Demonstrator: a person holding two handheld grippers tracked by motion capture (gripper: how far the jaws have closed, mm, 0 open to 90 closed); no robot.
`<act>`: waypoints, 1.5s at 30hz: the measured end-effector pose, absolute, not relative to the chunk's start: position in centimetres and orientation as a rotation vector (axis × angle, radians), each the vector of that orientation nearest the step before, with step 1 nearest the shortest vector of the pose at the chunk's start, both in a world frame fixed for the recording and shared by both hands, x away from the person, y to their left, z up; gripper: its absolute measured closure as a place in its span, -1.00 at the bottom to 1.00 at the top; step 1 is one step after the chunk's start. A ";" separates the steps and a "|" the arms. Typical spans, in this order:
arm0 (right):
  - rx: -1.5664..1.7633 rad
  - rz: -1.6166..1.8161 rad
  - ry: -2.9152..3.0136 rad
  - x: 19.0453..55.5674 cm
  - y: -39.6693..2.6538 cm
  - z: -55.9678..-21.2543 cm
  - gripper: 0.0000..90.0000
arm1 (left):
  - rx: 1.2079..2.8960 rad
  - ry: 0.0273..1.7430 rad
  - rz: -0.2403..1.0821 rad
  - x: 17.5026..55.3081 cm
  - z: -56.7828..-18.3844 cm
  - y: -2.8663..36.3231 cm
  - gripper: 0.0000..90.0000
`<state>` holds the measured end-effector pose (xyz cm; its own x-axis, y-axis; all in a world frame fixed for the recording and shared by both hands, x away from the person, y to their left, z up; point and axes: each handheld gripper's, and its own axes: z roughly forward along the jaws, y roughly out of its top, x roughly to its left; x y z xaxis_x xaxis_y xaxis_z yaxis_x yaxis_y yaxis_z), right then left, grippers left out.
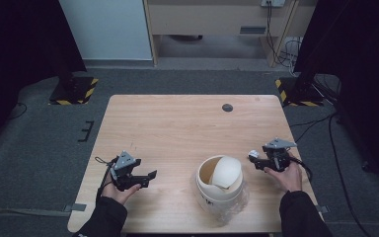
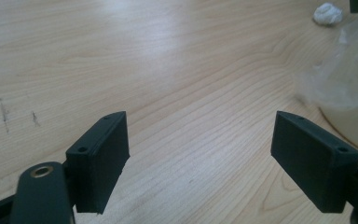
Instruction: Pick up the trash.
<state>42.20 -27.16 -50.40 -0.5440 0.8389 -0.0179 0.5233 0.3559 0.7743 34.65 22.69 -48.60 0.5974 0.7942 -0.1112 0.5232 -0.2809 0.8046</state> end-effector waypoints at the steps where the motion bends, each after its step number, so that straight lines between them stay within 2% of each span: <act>1: 1.179 1.032 2.215 42.4 -26.9 -50.4 -0.37 | 1.966 1.050 0.395 34.7 -48.7 22.7 -0.59; 16: 1.182 0.926 2.318 43.3 -26.4 -52.0 -0.13 | 1.984 1.050 0.371 34.9 -48.9 22.5 -0.59; 29: 1.222 0.895 2.342 43.7 -26.2 -52.1 0.35 | 1.978 1.049 0.365 35.1 -48.9 22.6 -0.59; 30: 1.245 0.909 2.327 43.7 -26.2 -51.9 0.44 | 1.978 1.049 0.364 35.1 -48.9 22.6 -0.59; 41: 1.244 0.993 2.280 43.4 -26.5 -50.8 0.48 | 2.018 1.069 0.343 35.2 -49.4 22.6 -0.59; 45: 1.243 1.029 2.252 43.3 -26.8 -50.3 0.48 | 2.102 1.095 0.311 35.5 -50.5 22.2 -0.60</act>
